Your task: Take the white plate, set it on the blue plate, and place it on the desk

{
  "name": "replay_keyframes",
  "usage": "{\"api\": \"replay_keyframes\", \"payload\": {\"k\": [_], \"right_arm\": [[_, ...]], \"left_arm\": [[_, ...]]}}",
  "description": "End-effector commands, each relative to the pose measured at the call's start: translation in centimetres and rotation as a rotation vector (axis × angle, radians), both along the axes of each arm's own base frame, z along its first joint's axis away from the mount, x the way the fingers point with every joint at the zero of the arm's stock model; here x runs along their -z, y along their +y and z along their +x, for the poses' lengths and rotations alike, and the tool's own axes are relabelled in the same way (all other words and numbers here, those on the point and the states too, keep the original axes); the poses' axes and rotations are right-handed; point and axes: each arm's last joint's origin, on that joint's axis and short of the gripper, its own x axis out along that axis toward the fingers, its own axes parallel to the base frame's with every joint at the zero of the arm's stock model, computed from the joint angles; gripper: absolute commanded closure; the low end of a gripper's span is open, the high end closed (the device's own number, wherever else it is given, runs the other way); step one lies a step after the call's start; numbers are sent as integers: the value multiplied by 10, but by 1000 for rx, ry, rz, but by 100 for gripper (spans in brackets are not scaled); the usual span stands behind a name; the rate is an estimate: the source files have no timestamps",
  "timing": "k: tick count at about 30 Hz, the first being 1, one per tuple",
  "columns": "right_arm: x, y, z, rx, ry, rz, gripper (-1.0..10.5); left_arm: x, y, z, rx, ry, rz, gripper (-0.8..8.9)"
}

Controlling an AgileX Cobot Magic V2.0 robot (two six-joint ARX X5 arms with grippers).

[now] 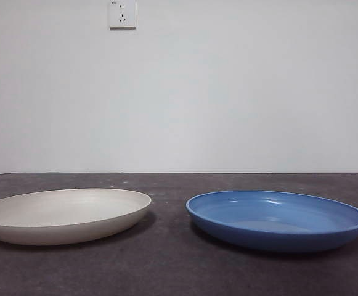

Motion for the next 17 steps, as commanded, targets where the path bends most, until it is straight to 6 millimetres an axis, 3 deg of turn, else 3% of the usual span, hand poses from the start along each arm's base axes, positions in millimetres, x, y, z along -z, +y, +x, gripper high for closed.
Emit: {"api": "replay_keyframes", "payload": {"k": [1,7,17], "right_arm": [[-17,2,5,-63,20,13,940],[-45,5,13,-219,21,-9,940],[-70,7,7,-320,20,-98,940]], "left_arm": [[-18,-3,5,70,-19,-4,797],[-42,-11,14,213,15,-16,797],[-52,-24,29,429,228,34,797]]}}
